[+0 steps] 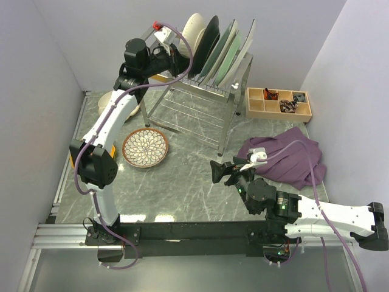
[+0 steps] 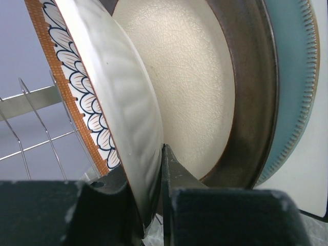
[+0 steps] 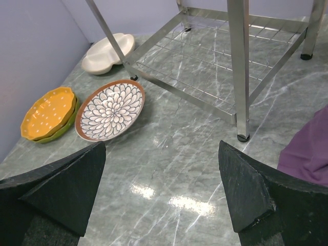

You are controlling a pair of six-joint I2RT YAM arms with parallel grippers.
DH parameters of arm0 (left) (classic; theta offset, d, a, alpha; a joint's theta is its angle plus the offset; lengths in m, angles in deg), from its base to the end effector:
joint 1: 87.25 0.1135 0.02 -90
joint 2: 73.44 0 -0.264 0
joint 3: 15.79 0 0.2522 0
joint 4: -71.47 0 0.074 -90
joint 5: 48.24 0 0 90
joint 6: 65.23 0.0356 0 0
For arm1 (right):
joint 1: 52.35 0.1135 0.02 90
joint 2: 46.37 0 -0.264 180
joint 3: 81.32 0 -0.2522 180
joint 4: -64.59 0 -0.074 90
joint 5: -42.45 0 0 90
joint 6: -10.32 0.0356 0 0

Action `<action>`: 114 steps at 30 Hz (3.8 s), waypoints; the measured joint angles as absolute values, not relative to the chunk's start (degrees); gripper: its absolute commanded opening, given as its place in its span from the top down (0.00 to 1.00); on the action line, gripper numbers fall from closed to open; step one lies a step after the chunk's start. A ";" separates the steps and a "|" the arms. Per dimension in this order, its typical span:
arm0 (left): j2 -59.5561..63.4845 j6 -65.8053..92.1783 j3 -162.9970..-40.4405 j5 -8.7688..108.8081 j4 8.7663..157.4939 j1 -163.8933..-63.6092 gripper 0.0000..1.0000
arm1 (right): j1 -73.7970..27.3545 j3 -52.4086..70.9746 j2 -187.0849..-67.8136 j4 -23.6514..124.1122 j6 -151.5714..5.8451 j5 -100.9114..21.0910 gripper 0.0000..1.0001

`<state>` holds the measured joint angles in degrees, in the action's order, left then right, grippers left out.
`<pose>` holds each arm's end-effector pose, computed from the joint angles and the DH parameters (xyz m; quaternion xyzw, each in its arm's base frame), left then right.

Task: Unload the plates from the dish rack
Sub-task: Unload the plate from the dish rack, then place the plate at the center of the board.

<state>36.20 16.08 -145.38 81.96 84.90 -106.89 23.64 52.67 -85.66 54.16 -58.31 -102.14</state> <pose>0.4126 -0.1717 0.4597 0.3149 0.5979 -0.3933 0.6234 0.0670 0.1488 0.3041 -0.0188 0.7200 0.2355 0.6525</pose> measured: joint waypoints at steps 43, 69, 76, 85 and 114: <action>22.63 9.21 -136.99 77.46 81.77 -107.22 0.99 | 23.64 51.73 -86.75 53.18 -58.57 -102.16 0.04; -4.04 22.96 -127.72 60.94 106.25 -107.22 0.99 | 23.64 51.16 -87.34 53.00 -58.60 -102.18 0.04; -15.73 25.04 -118.61 51.76 113.94 -107.22 0.99 | 23.64 51.16 -87.38 52.98 -58.57 -102.10 0.04; -24.65 20.56 -103.37 49.38 117.64 -107.22 0.99 | 23.64 51.16 -85.63 53.00 -58.57 -102.18 0.04; 0.84 14.68 -89.60 23.02 119.82 -129.32 0.99 | 23.64 51.25 -82.22 53.37 -58.60 -102.66 0.04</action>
